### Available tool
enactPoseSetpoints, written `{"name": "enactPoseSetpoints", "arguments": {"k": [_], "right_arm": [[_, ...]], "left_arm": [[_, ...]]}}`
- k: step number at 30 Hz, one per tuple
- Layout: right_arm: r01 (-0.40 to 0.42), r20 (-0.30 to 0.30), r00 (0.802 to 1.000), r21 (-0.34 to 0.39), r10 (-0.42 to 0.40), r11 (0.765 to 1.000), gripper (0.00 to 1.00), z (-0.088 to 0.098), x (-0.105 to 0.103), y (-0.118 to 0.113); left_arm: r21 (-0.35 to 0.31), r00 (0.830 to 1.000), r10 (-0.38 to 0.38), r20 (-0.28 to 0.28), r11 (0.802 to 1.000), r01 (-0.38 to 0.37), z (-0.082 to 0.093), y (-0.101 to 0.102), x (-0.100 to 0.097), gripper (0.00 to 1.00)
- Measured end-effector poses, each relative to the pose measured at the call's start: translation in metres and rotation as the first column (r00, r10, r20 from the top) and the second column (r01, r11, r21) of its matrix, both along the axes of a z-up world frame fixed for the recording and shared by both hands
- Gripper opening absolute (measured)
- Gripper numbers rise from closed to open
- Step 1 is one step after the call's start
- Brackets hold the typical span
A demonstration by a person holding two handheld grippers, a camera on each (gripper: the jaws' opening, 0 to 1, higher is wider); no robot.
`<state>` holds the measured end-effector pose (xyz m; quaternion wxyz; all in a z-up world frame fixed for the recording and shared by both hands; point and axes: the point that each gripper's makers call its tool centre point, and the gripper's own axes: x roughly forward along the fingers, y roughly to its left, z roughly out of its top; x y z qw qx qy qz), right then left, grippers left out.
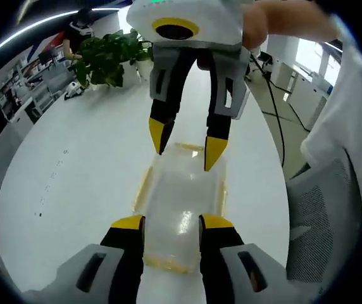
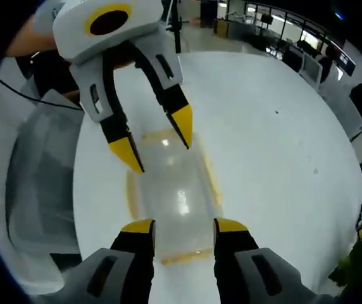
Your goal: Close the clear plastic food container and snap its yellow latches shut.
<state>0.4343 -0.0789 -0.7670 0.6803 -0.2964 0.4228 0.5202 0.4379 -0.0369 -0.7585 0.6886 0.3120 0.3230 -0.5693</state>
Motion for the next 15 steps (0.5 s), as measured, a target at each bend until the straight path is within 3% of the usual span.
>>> {"name": "enactPoseSetpoints", "arguments": {"k": [12, 15], "right_arm": [[-0.034, 0.012, 0.999, 0.011, 0.034, 0.999, 0.36, -0.001, 0.000, 0.014], [-0.034, 0.014, 0.999, 0.018, 0.034, 0.999, 0.36, -0.002, 0.001, 0.015]], "left_arm": [[-0.002, 1.000, -0.016, -0.001, 1.000, 0.016, -0.002, -0.013, -0.004, 0.33], [-0.020, 1.000, 0.002, -0.025, 1.000, -0.003, -0.002, -0.016, -0.007, 0.33]]}}
